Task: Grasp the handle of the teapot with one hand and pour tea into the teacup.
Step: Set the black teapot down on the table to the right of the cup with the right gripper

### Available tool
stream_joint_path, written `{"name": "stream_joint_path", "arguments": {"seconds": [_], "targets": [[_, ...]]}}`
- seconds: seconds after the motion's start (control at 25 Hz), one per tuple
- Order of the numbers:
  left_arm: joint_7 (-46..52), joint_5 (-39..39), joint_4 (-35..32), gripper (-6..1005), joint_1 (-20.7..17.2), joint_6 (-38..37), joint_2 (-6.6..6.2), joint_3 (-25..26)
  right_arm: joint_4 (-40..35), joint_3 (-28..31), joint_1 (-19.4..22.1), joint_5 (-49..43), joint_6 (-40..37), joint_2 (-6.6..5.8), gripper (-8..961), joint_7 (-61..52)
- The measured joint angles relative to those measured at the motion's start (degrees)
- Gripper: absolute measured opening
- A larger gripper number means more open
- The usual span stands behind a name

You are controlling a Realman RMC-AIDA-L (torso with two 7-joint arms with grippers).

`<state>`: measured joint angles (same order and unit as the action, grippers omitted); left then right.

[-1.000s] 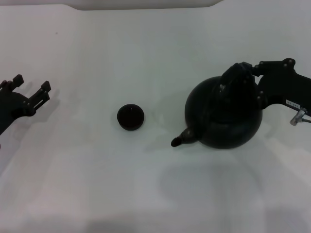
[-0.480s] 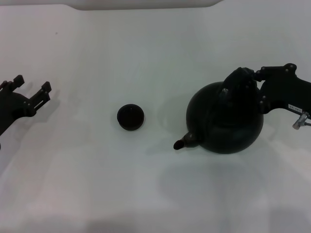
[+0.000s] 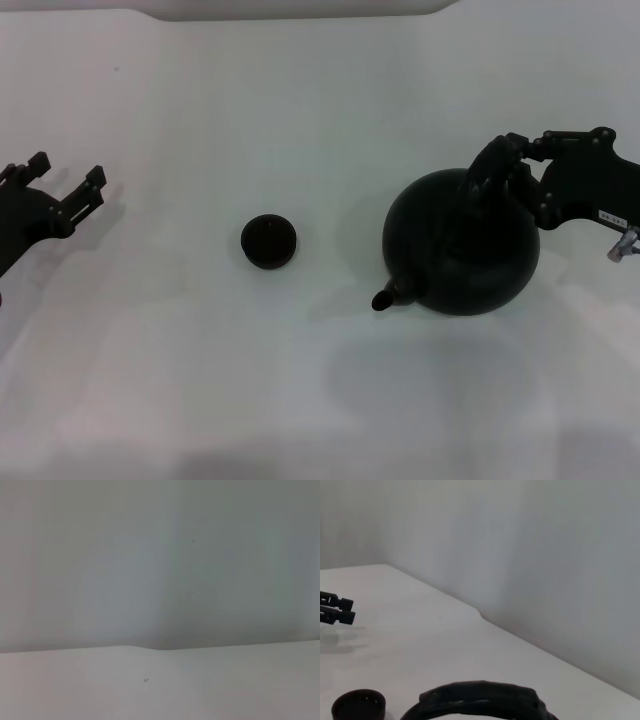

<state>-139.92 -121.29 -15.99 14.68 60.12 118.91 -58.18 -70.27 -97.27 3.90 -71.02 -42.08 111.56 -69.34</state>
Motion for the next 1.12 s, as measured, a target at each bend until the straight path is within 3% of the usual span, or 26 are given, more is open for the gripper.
{"name": "stream_joint_path", "arguments": {"seconds": [0.48, 0.68, 0.8, 1.12], "targets": [[0.00, -0.01, 0.51, 789, 0.04, 0.00, 0.00, 0.28, 2.17, 0.98, -0.92, -0.55, -1.40, 0.38, 185, 0.00], [0.00, -0.01, 0.53, 788, 0.06, 0.00, 0.00, 0.36, 3.08, 2.79, -0.97, -0.60, -4.39, 0.66, 249, 0.06], [0.00, -0.01, 0.53, 788, 0.10, -0.29, 0.00, 0.36, 4.35, 5.99, -0.99, -0.61, -8.80, 1.42, 403, 0.17], [0.00, -0.19, 0.53, 789, 0.15, -0.53, 0.00, 0.35, 7.61, 11.83, -1.02, -0.69, -15.53, 2.33, 404, 1.36]]}}
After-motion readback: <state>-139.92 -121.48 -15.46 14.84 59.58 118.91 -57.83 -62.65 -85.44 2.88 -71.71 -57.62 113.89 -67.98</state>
